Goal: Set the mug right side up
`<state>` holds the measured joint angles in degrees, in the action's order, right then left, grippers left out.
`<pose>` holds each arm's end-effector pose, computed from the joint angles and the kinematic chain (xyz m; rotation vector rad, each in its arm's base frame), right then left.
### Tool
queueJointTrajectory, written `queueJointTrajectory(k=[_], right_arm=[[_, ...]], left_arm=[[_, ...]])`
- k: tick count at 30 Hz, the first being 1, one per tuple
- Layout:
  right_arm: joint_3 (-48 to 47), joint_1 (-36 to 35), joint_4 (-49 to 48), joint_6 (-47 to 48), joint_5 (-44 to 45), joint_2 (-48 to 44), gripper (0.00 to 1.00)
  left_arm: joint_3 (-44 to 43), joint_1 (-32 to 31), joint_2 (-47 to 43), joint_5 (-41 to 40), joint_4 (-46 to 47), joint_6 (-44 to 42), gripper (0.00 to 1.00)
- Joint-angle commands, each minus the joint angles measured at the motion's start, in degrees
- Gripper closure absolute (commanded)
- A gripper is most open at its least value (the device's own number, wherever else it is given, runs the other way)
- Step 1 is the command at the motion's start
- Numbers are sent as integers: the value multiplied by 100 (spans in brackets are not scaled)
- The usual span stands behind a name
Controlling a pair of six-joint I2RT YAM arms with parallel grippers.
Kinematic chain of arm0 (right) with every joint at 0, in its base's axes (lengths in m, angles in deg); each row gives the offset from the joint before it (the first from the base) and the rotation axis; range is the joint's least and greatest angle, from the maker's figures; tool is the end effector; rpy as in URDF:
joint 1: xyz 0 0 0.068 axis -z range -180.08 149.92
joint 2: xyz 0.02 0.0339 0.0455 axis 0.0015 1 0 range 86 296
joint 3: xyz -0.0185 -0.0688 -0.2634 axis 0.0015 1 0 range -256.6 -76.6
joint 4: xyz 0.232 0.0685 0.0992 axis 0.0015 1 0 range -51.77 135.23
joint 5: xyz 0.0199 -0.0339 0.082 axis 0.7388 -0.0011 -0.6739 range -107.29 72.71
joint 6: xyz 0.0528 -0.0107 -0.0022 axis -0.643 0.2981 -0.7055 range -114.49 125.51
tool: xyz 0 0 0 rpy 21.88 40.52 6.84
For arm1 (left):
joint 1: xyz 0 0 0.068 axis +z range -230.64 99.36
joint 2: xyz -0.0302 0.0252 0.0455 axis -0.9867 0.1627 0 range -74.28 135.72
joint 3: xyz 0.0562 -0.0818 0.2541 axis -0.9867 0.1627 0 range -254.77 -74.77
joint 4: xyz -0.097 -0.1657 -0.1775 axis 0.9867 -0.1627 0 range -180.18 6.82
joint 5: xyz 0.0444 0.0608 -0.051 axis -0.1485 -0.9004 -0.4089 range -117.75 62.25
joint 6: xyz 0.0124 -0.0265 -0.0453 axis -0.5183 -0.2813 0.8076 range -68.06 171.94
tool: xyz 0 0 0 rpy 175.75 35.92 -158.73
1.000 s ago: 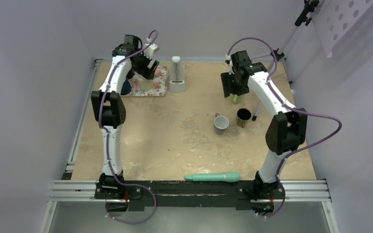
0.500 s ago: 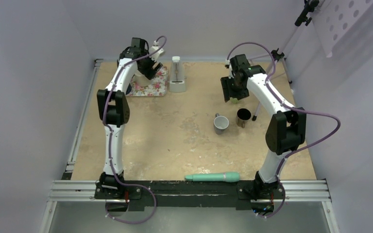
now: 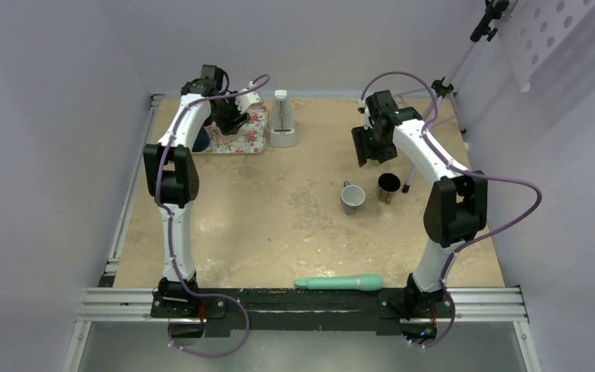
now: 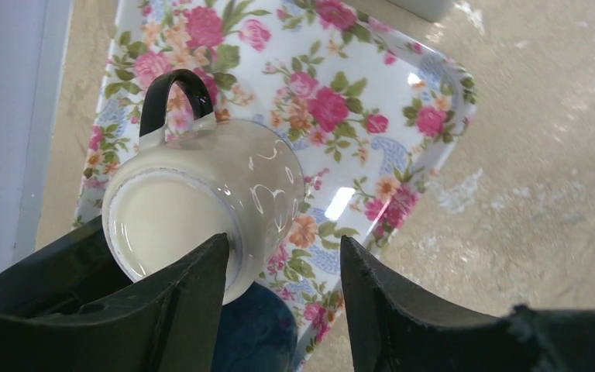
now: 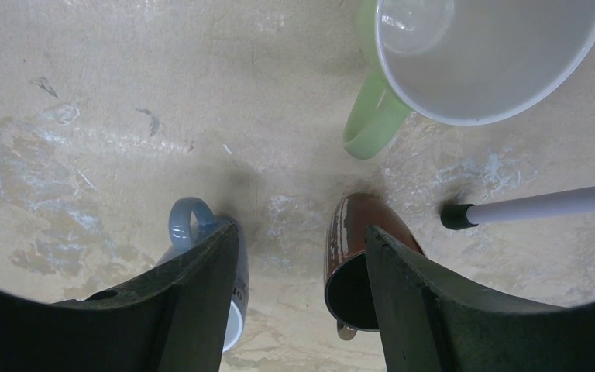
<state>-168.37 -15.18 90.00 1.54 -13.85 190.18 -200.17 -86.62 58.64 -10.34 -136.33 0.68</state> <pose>0.3718 0.0981 0.2768 -0.2421 2.6765 0.0224 0.4995 -0.0631 0.2402 1.3136 2.1932 -0.1036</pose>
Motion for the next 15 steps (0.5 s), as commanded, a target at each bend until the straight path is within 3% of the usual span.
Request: queueJointTrajectory(k=[1,11,15], right_arm=[[104,-9,-140,98,-54,-309,36],[208,-11,-139,95,-20,-410,36],[225,-11,-167,98,-19,-476,36]], left_arm=[[318,84,-139,727,-1321,-795,43],[367,147,-534,1107,-1950,-1559,43],[295,141,-747,1285,-1660,-1349,36]])
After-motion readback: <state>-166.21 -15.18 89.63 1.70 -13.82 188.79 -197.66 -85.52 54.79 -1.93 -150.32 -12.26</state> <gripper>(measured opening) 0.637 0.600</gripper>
